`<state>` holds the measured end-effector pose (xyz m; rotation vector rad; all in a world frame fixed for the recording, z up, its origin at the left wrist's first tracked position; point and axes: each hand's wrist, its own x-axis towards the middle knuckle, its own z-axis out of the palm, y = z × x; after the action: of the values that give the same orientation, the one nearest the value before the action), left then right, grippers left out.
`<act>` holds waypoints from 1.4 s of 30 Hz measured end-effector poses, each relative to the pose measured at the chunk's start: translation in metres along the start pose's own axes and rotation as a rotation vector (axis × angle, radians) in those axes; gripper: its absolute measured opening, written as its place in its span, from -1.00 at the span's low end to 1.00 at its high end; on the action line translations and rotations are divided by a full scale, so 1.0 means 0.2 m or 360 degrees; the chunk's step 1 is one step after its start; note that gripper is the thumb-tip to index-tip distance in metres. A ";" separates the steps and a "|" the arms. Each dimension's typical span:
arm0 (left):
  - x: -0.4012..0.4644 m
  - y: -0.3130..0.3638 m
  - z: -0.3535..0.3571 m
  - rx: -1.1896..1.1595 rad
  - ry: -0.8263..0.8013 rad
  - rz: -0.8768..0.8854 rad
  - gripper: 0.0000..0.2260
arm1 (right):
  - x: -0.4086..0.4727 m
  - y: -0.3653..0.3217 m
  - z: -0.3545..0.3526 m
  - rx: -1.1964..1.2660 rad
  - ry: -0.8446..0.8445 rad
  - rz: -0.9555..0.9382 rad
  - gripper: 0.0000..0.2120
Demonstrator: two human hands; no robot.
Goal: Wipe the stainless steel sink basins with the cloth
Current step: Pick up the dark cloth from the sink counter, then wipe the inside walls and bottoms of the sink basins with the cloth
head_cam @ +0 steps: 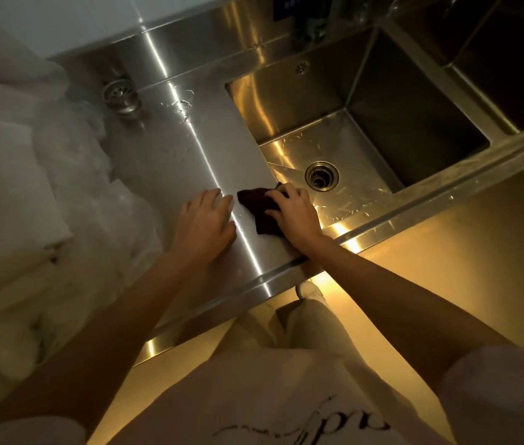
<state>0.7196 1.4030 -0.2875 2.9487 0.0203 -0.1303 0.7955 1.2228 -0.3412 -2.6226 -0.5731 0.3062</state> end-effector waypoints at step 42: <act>0.22 2.23 -0.44 -0.0088 0.0306 0.1176 -0.50 | -1.48 1.02 -1.56 0.0051 0.1646 0.0588 -0.68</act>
<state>0.7814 0.9819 -0.1207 2.6925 -0.9936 0.2521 0.6954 0.8094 -0.1245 -2.3969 0.2639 -0.8832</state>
